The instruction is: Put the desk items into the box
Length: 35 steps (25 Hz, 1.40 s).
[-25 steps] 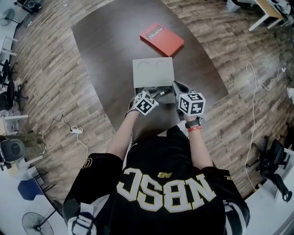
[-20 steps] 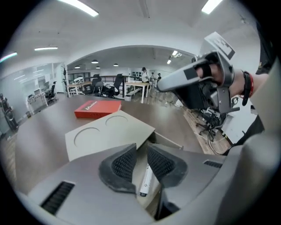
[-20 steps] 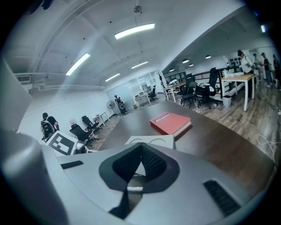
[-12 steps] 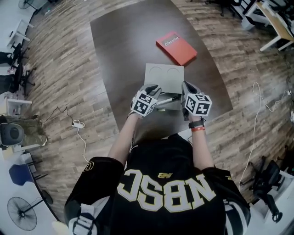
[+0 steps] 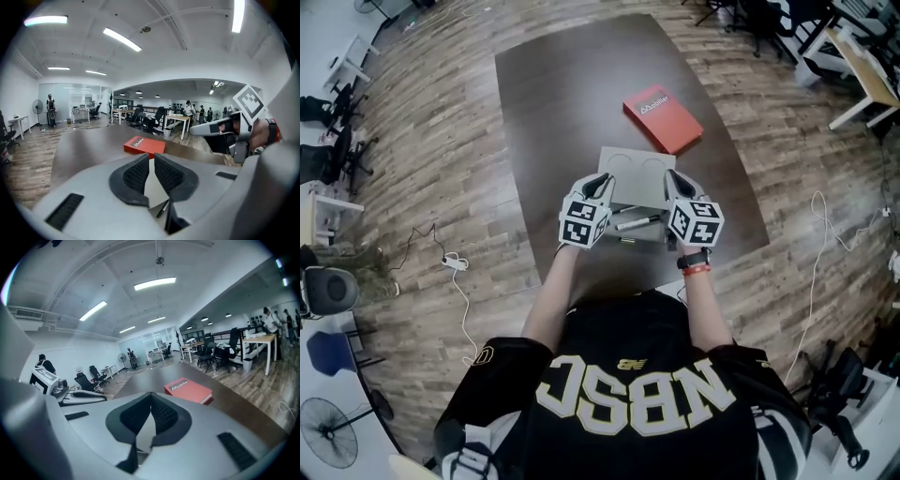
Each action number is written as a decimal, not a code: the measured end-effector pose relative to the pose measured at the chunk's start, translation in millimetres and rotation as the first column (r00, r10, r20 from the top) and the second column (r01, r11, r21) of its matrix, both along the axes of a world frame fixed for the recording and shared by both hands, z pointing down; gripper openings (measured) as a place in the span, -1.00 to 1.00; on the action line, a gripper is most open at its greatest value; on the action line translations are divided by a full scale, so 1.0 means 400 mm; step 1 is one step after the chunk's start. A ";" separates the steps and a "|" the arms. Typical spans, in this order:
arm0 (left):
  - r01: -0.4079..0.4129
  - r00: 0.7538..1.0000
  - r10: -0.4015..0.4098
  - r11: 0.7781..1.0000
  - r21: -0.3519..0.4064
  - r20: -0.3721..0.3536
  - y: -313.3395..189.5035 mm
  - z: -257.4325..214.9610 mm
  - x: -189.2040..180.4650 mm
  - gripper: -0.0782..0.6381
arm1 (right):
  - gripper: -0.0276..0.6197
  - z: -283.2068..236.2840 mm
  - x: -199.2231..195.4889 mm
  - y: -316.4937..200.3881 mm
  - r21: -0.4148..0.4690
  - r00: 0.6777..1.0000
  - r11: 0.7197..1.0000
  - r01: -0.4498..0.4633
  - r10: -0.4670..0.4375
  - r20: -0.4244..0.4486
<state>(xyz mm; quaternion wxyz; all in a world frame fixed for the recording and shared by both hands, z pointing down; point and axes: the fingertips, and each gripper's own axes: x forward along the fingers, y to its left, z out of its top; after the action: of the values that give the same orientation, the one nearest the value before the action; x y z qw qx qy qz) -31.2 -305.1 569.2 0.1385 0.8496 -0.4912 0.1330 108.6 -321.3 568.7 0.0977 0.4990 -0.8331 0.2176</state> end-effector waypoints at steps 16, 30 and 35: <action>0.214 0.977 -0.209 0.962 0.168 -0.051 -0.012 -0.124 -0.111 -0.74 | -0.89 -0.049 -0.017 0.015 0.068 0.998 0.996 0.054 -0.052 -0.023; 0.196 0.976 -0.179 0.969 0.151 -0.122 -0.010 -0.139 -0.079 -0.74 | -0.89 -0.050 -0.010 0.008 0.070 0.998 0.996 0.050 -0.047 -0.046; 0.189 0.977 -0.172 0.972 0.141 -0.124 -0.004 -0.135 -0.078 -0.74 | -0.89 -0.044 -0.017 0.014 0.062 0.997 0.996 0.057 -0.054 -0.049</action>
<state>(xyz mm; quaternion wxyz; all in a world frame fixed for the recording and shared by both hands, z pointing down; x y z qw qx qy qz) -62.5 -306.7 515.2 0.1118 0.8154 -0.5669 0.0344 102.0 -315.9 551.3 0.1077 0.4835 -0.8506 0.1763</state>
